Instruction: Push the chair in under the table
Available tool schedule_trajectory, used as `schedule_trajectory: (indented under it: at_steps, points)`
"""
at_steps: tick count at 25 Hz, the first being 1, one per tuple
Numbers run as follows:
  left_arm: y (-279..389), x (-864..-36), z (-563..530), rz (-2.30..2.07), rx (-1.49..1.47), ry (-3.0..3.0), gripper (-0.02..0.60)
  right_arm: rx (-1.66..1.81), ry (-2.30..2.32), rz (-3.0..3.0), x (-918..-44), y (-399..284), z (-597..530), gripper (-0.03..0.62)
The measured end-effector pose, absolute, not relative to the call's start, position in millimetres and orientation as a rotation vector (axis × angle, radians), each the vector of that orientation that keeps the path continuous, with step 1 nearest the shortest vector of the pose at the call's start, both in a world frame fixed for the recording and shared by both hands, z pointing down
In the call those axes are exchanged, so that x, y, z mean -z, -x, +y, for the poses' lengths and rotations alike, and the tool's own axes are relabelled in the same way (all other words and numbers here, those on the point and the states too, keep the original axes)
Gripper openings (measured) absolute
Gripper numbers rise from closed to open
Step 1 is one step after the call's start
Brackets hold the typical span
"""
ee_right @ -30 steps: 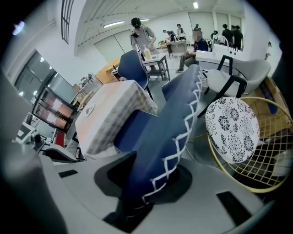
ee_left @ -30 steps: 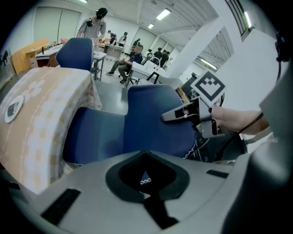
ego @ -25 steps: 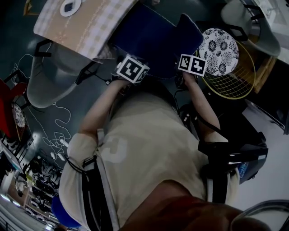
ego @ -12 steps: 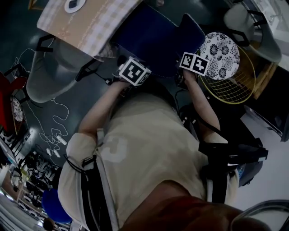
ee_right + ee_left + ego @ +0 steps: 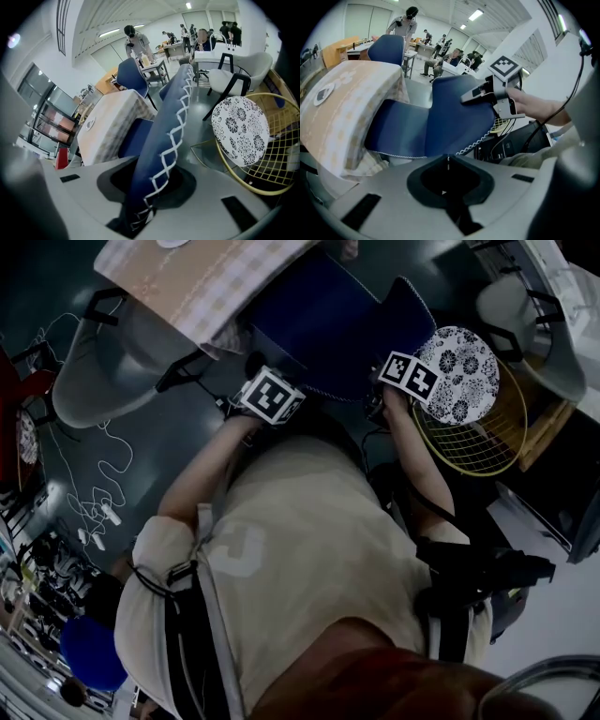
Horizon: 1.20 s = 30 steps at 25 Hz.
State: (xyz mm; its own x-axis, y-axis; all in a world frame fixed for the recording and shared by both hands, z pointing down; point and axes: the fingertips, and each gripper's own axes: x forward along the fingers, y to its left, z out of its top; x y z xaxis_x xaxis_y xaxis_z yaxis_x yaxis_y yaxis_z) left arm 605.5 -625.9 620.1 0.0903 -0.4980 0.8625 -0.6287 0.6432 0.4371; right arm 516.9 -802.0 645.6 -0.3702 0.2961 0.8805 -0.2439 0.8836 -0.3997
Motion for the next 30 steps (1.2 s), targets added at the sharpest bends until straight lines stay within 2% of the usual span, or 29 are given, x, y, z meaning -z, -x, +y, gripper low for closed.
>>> schedule_trajectory:
  at_steps: [5, 7, 8, 11, 15, 19, 20, 25, 26, 27, 28, 30]
  points:
    - [-622.4, -624.9, -629.3, -1.563, -0.138, -1.001, 0.014, -0.620, 0.019, -1.864, -647.0, -510.5, -802.5, 0.101]
    - [-634.8, -630.9, -629.9, -1.542, -0.179, -1.016, 0.093, -0.620, 0.017, -1.862, -646.5, -508.7, -803.6, 0.100]
    - [-640.1, -635.9, -628.6, -1.533, -0.204, -1.005, 0.107, -0.620, 0.016, -1.861, -646.2, -509.0, -804.0, 0.100]
    - [-640.3, -660.1, -622.8, -1.553, -0.259, -0.908, 0.107, -0.639, 0.011, -1.860, -646.2, -508.0, -803.1, 0.100]
    - [-623.2, -684.3, -627.5, -1.616, -0.179, -0.767, 0.102, -0.669, 0.001, -1.859, -646.1, -507.6, -802.8, 0.100]
    - [-605.2, -701.7, -634.5, -1.679, -0.164, -0.701, 0.053, -0.733, -0.036, -1.857, -645.0, -510.3, -806.2, 0.098]
    - [-604.1, -703.3, -636.5, -1.684, -0.178, -0.711, 0.023, -0.750, -0.048, -1.857, -644.8, -510.6, -806.9, 0.098]
    - [-616.3, -687.0, -642.7, -1.682, -0.143, -0.874, 0.023, -0.781, -0.073, -1.854, -644.3, -511.1, -807.3, 0.096]
    - [-623.7, -681.0, -643.6, -1.650, -0.114, -0.925, 0.067, -0.777, -0.073, -1.853, -644.1, -510.2, -806.8, 0.095]
    - [-632.6, -678.5, -643.0, -1.612, -0.103, -0.964, 0.150, -0.772, -0.072, -1.852, -643.9, -509.2, -806.5, 0.095]
    - [-641.7, -680.6, -640.6, -1.579, -0.117, -0.983, 0.186, -0.766, -0.072, -1.851, -643.8, -508.6, -806.4, 0.094]
    - [-651.6, -695.9, -632.9, -1.563, -0.198, -0.946, 0.190, -0.757, -0.073, -1.850, -643.5, -508.9, -806.9, 0.094]
